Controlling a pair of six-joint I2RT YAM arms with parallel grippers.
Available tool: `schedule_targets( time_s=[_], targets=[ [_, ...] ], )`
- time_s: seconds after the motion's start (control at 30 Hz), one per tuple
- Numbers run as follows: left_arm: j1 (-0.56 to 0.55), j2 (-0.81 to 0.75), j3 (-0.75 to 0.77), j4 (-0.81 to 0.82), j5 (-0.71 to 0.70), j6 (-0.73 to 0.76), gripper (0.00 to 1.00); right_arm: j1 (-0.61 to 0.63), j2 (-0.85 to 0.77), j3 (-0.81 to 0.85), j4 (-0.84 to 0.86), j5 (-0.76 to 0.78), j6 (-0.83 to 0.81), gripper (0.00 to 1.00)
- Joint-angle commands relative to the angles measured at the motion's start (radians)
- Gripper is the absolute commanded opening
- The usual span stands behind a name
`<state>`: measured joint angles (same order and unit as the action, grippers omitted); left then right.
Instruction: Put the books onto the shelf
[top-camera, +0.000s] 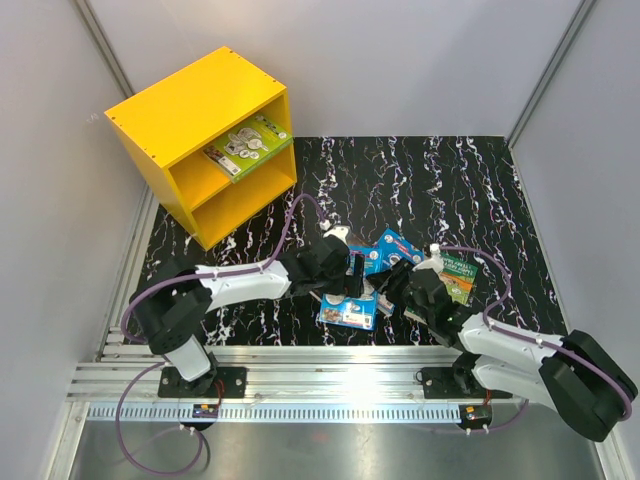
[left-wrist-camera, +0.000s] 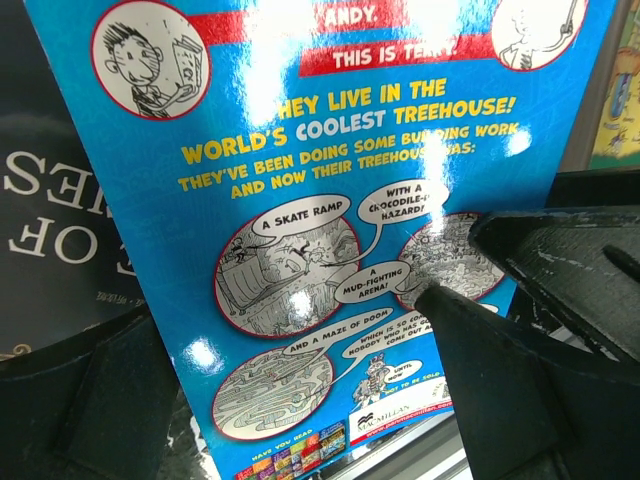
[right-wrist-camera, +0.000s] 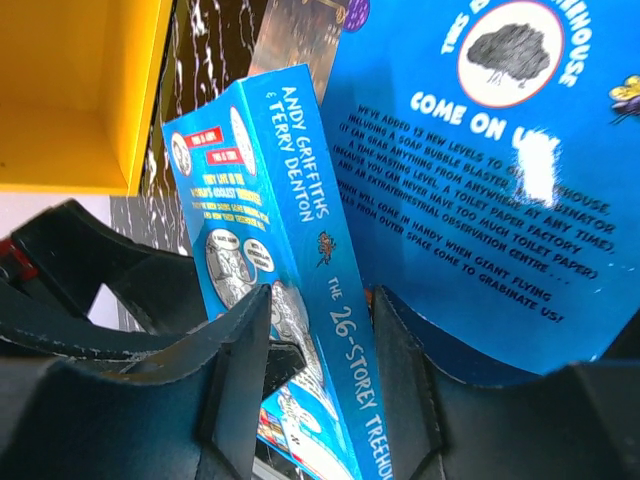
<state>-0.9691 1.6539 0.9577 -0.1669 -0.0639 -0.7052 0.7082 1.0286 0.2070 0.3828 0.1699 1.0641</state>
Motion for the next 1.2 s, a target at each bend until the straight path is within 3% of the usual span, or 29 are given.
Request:
schedule_targets(
  time_s=[0.0,0.1,0.2,0.33,0.37,0.43,0.73,0.97,1.17],
  targets=[
    [-0.045,0.01,0.052,0.119,0.127,0.019,0.99,0.085,0.002,0.032,0.35,-0.24,0.054,0.49],
    [-0.045,0.015,0.064,0.113,0.128,0.038,0.99,0.103,0.001,0.023,0.366,-0.237,0.056,0.46],
    [-0.045,0.017,0.075,0.096,0.124,0.056,0.99,0.106,-0.007,0.019,0.364,-0.236,0.054,0.36],
    [-0.043,0.007,0.098,0.067,0.11,0.093,0.99,0.108,-0.015,0.019,0.36,-0.25,0.045,0.2],
    [-0.043,0.003,0.102,0.049,0.108,0.101,0.99,0.108,-0.022,0.017,0.361,-0.259,0.045,0.07],
    [-0.043,-0.017,0.114,0.02,0.098,0.122,0.99,0.106,-0.03,0.02,0.363,-0.28,0.034,0.0],
    [-0.039,-0.176,0.145,-0.181,0.009,0.202,0.99,0.117,-0.097,0.181,0.351,-0.515,-0.041,0.0],
    [-0.033,-0.465,0.236,-0.479,-0.236,0.237,0.99,0.119,-0.104,0.391,0.099,-0.445,-0.131,0.0],
    [-0.023,-0.672,0.262,-0.649,-0.393,0.268,0.99,0.119,0.011,0.535,0.122,-0.434,-0.15,0.0]
  ],
)
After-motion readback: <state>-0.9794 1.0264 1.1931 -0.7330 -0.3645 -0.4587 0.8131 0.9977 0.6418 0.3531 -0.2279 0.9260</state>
